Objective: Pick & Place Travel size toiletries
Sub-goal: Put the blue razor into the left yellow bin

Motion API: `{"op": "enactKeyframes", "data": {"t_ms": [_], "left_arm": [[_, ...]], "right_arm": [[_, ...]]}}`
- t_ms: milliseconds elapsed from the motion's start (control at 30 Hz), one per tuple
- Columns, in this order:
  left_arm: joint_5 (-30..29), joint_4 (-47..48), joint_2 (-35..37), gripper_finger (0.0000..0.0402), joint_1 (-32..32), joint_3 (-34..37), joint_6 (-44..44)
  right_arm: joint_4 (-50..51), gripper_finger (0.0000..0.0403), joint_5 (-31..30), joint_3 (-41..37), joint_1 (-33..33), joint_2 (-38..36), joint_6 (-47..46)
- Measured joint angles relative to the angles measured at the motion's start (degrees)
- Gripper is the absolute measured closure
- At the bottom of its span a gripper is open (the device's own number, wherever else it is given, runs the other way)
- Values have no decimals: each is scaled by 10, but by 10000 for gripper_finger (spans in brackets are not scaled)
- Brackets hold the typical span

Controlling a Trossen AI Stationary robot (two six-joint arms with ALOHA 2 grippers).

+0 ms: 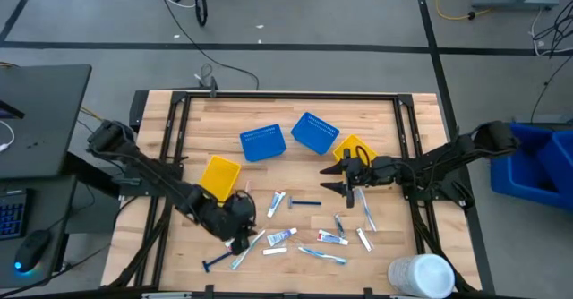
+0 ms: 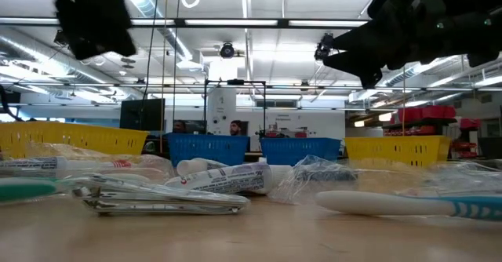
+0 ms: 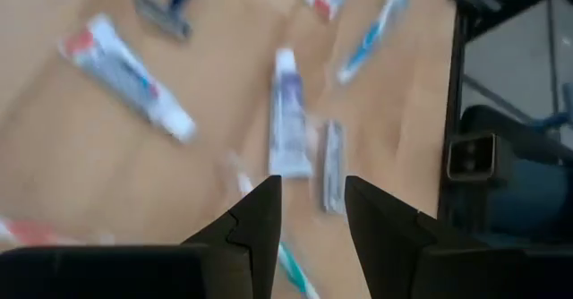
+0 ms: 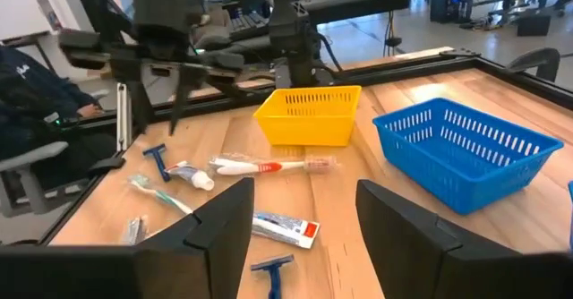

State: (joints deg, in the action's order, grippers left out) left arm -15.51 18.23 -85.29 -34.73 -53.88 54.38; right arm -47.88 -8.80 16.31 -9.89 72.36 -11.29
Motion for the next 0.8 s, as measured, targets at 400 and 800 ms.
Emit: {"op": "enactKeyframes", "data": {"t_ms": [400,800], "left_arm": [[121,181,-105,268,-84,-107,190],[172,217,-161,268,-122,-106,256]], "right_arm": [[20,172,-1,0,1,3,2],[40,179,-1,-1,1,3,2]]}}
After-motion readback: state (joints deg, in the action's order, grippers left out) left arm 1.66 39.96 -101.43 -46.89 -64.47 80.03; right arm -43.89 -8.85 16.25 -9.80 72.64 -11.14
